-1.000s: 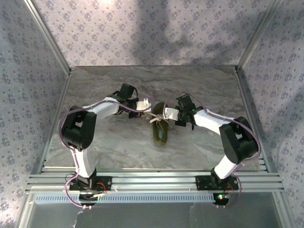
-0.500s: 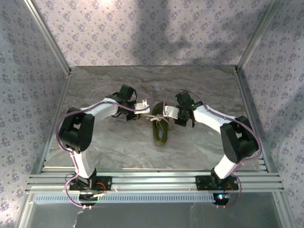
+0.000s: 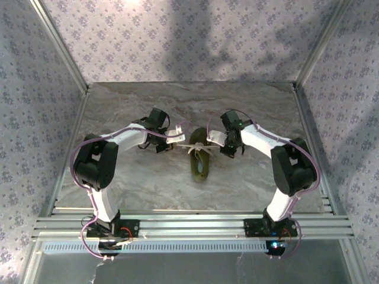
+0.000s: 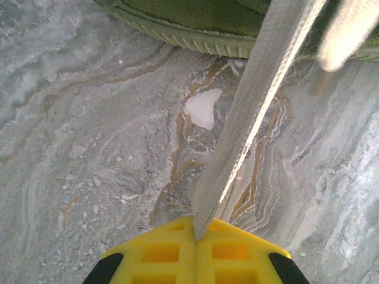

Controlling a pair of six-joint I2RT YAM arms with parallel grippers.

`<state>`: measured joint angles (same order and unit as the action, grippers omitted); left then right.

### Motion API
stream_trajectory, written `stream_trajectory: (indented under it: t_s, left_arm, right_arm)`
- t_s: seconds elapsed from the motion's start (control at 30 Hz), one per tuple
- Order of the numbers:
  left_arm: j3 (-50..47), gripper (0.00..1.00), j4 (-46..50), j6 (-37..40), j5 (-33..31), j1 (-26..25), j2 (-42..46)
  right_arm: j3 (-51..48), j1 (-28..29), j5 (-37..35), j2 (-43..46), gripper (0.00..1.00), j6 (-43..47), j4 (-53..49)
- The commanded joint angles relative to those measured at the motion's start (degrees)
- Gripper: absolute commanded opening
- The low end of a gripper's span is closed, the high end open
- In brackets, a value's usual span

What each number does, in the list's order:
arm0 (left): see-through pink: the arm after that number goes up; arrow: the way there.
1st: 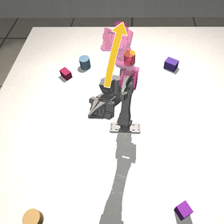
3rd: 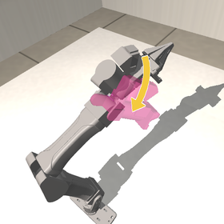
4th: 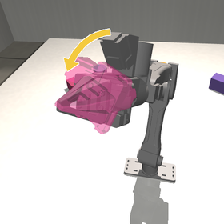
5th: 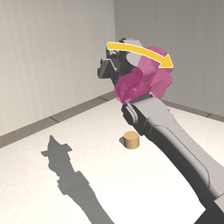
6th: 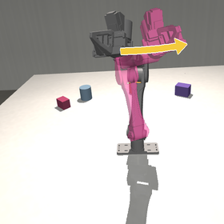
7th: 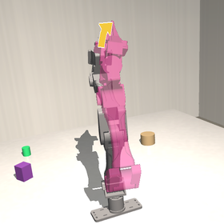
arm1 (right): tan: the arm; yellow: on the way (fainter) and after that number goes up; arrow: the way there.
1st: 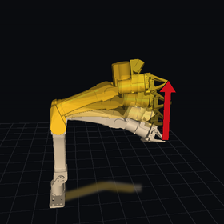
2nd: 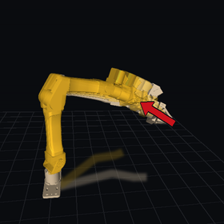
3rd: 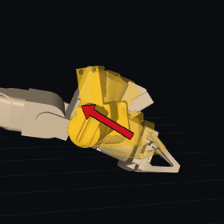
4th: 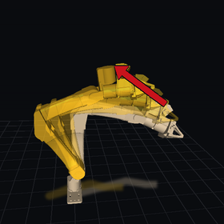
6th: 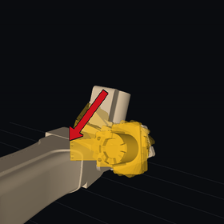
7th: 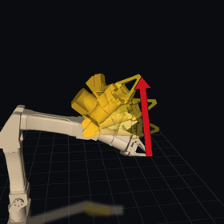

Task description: Tie the shoes

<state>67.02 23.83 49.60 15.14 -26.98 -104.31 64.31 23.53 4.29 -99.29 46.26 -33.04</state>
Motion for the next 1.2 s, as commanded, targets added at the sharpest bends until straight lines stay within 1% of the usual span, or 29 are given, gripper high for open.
stream_trajectory:
  t_s: [0.0, 0.17, 0.4, 0.57, 1.17]
  left_arm:
    - [-1.43, 0.00, 0.86, -1.53, -1.84, 0.88, 0.18]
    - [-2.54, 0.00, 0.79, -1.88, -3.58, 1.37, 0.42]
    - [-4.36, 0.00, 0.05, -3.01, -4.68, 3.47, 0.80]
    - [-4.85, 0.00, -0.19, -3.26, -4.68, 3.69, 0.52]
    - [-7.35, 0.00, -0.64, -3.56, -6.46, 4.31, 0.94]
  right_arm:
    - [1.62, -0.44, 0.54, -1.61, 0.00, -1.41, -4.03]
    - [1.95, -0.54, 0.50, -2.53, 0.00, -1.83, -4.46]
    - [3.45, -2.05, 1.36, -3.60, 0.00, -3.85, -5.97]
    - [3.54, -2.61, 2.62, -4.25, 0.00, -4.51, -7.26]
    - [3.10, -4.04, 2.83, -4.68, 0.00, -5.04, -7.98]
